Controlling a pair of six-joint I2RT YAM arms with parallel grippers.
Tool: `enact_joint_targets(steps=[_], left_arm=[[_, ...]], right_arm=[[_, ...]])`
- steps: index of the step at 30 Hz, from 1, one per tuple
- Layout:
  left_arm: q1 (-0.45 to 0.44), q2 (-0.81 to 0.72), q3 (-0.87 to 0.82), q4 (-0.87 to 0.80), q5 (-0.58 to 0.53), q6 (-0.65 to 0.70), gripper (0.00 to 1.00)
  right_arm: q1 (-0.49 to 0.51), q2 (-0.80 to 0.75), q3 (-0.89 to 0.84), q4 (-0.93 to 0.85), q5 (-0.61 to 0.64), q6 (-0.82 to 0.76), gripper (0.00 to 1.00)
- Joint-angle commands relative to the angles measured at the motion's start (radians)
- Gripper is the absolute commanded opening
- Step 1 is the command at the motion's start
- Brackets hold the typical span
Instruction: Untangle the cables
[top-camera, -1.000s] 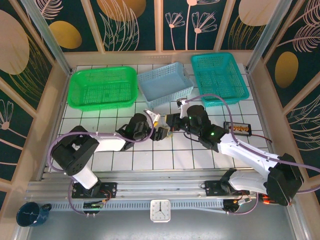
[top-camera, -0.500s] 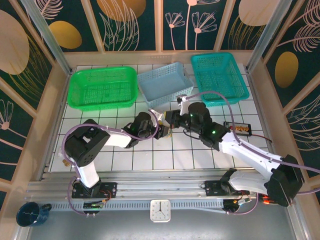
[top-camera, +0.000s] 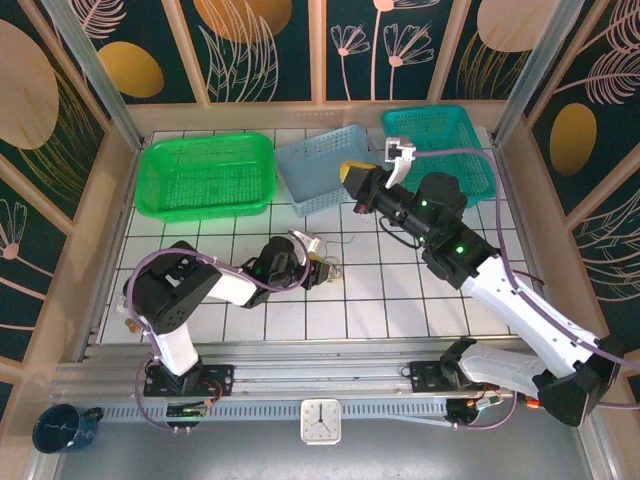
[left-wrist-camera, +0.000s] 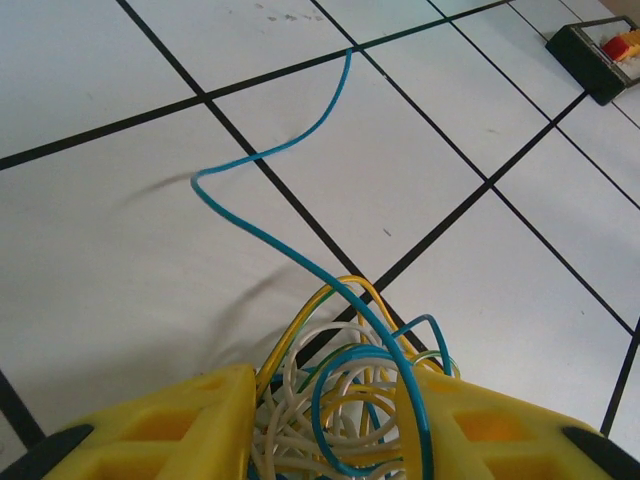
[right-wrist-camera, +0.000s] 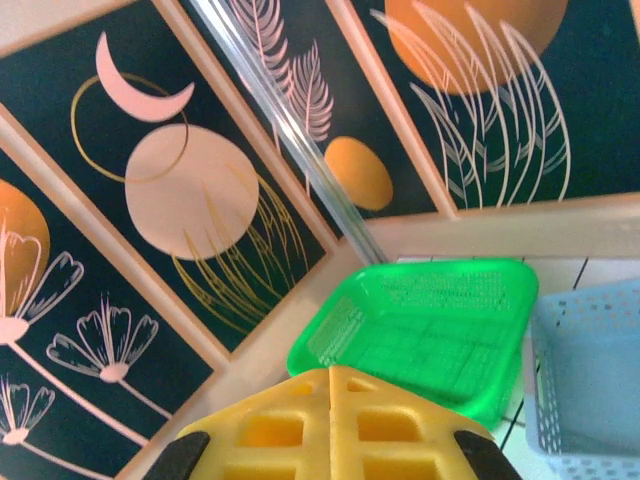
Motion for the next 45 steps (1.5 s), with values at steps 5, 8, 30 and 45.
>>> enact_joint_targets(steps=[5,8,30,45], left_arm=[[-0.005,-0.049,-0.034,0.011,-0.014,-0.021,0.41],[-0.005,-0.054,-0.036,0.015,-0.012,-0.026,0.41],[-0.006,-0.034,-0.02,-0.002,-0.008,-0.02,0.44],[-0.006,-0.036,-0.018,-0.009,-0.005,-0.014,0.44]], right_arm=[[-0.05,0.062,0.003,0.007,0.025,-0.002,0.0],[-0.056,0.084,-0.076,-0.019,0.049,0.033,0.13],[-0.06,0.345,-0.448,0.068,0.186,0.178,0.58],[-0.099,0.574,-0.333,0.152,0.175,0.18,0.45]])
